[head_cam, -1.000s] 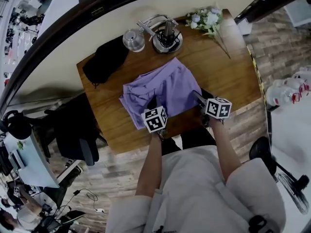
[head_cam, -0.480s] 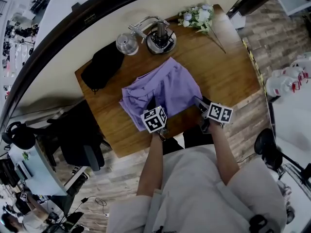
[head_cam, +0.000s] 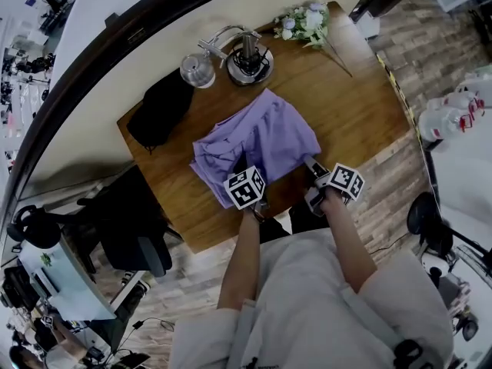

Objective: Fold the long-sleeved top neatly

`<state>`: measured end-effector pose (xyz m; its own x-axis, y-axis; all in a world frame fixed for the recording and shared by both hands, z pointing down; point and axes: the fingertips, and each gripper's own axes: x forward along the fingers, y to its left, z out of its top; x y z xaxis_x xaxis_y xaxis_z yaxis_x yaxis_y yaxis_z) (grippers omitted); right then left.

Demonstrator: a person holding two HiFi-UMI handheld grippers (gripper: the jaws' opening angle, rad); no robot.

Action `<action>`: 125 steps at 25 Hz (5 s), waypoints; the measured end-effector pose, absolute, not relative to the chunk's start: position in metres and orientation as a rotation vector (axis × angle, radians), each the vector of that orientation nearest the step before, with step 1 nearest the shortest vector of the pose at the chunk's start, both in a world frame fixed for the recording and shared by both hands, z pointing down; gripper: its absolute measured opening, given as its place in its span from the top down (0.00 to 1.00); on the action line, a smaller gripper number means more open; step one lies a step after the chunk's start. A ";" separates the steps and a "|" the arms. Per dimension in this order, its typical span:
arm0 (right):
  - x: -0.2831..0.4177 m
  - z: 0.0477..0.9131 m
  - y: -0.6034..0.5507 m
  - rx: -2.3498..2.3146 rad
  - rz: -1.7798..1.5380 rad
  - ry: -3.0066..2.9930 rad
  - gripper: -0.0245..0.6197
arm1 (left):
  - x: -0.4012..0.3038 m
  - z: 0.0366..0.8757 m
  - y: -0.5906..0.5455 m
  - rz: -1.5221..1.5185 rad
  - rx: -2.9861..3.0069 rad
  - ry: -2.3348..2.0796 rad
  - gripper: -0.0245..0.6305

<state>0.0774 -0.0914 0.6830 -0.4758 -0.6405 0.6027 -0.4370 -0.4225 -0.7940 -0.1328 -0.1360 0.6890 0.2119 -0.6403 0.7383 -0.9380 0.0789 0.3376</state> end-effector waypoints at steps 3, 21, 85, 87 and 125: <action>0.080 0.690 -0.110 -1.533 -2.006 1.539 0.66 | -0.132 0.688 -0.137 0.435 1.643 -1.493 0.93; -0.017 0.547 -0.133 -1.391 -0.854 3.068 0.91 | -0.137 0.672 -0.137 0.242 1.625 -1.313 0.93; -0.219 0.668 -0.155 -1.321 -0.765 3.419 0.96 | -0.275 0.661 -0.139 0.266 1.675 -1.806 0.93; -0.216 0.657 -0.159 -1.311 -0.837 3.382 0.96 | -0.274 0.655 -0.140 0.273 1.700 -1.761 0.93; -0.049 0.498 0.067 -1.062 -0.726 3.226 0.96 | -0.174 0.494 0.088 0.329 1.921 -1.838 0.93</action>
<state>-0.0490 0.0666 0.4978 -0.7638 -0.4847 0.4262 -0.6205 0.7331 -0.2783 -0.1743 0.0883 0.4936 0.0792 -0.8775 0.4730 -0.9871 -0.0026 0.1603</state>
